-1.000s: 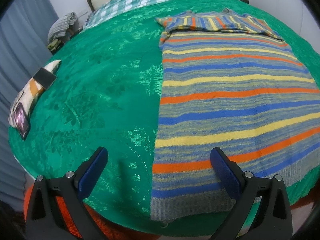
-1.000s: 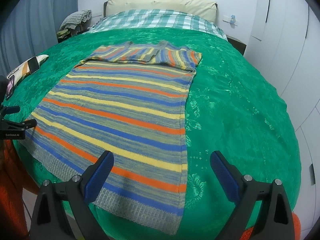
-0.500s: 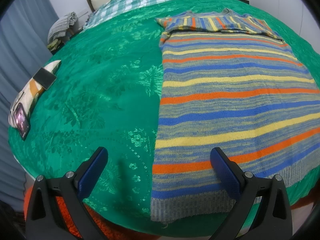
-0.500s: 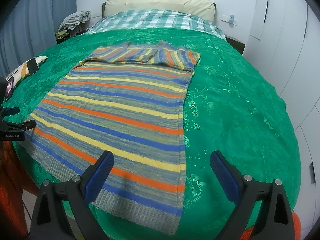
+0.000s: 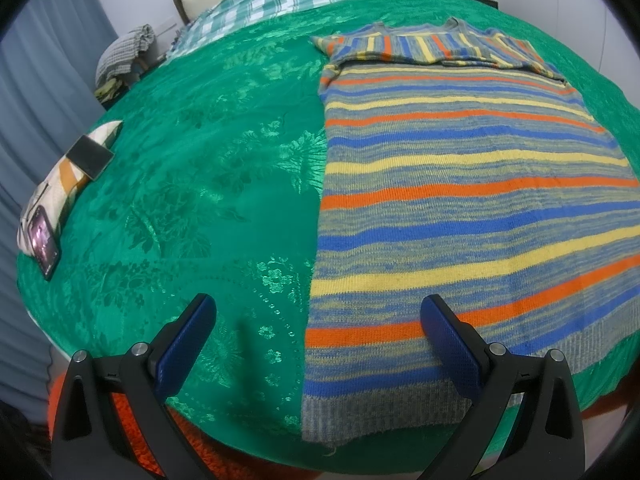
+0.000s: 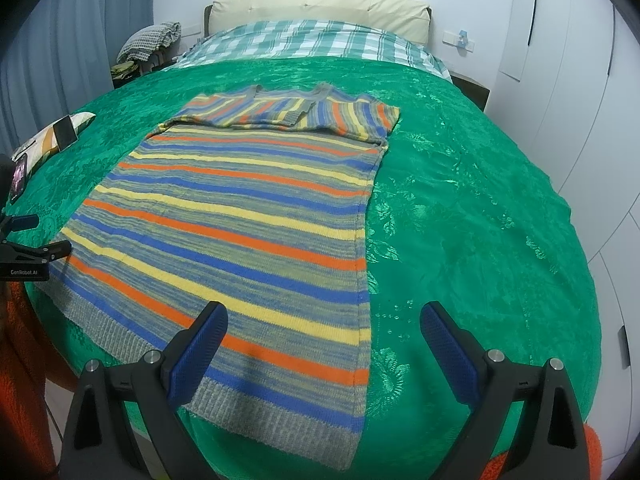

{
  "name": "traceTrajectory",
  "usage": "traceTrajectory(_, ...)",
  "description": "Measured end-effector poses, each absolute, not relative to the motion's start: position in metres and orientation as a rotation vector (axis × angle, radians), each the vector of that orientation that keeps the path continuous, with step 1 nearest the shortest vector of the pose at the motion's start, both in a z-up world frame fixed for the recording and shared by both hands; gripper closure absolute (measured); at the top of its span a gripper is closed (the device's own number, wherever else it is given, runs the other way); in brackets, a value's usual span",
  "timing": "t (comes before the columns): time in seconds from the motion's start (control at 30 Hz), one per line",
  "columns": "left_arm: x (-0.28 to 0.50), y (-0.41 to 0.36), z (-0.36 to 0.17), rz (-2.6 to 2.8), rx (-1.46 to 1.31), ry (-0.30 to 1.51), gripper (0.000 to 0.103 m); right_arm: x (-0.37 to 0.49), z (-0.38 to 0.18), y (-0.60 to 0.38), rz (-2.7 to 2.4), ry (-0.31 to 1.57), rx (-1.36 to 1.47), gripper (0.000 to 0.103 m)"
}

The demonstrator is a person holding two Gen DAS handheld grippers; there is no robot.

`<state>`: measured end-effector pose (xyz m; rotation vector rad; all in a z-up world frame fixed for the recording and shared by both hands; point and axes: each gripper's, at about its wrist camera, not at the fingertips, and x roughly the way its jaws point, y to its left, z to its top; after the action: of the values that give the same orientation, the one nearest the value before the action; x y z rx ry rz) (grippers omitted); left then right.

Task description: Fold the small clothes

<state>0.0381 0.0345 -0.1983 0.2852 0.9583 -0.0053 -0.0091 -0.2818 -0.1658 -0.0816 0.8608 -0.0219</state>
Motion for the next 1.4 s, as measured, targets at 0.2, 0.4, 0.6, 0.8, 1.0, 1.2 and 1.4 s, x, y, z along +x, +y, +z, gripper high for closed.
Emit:
traceTrajectory(0.2, 0.041, 0.035, -0.199, -0.006, 0.275, 0.964, 0.001, -0.01, -0.164, -0.282, -0.042, 0.861, -0.084, 0.008)
traceTrajectory(0.4, 0.04, 0.033, -0.2, -0.007, 0.285, 0.963, 0.001, -0.01, -0.164, -0.286, -0.063, 0.865, -0.081, 0.008)
traceTrajectory(0.6, 0.04, 0.034, -0.201, -0.005, 0.28, 0.968, 0.001, -0.009, -0.166, -0.287, -0.081, 0.876, -0.085, 0.008)
traceTrajectory(0.8, 0.04, 0.034, -0.201, -0.005, 0.279, 0.968, 0.001, -0.009, -0.167, -0.288, -0.092, 0.881, -0.086, 0.008)
traceTrajectory(1.0, 0.04, 0.035, -0.202, -0.004, 0.277, 0.97, 0.001, -0.009, -0.167, -0.288, -0.095, 0.885, -0.088, 0.008)
traceTrajectory(1.2, 0.04, 0.035, -0.203, -0.004, 0.277, 0.973, 0.001, -0.008, -0.168, -0.289, -0.096, 0.891, -0.085, 0.008)
traceTrajectory(1.4, 0.045, 0.067, -0.194, -0.006, 0.134, 1.041, 0.001, -0.011, -0.149, -0.31, -0.116, 0.895, -0.031, 0.008)
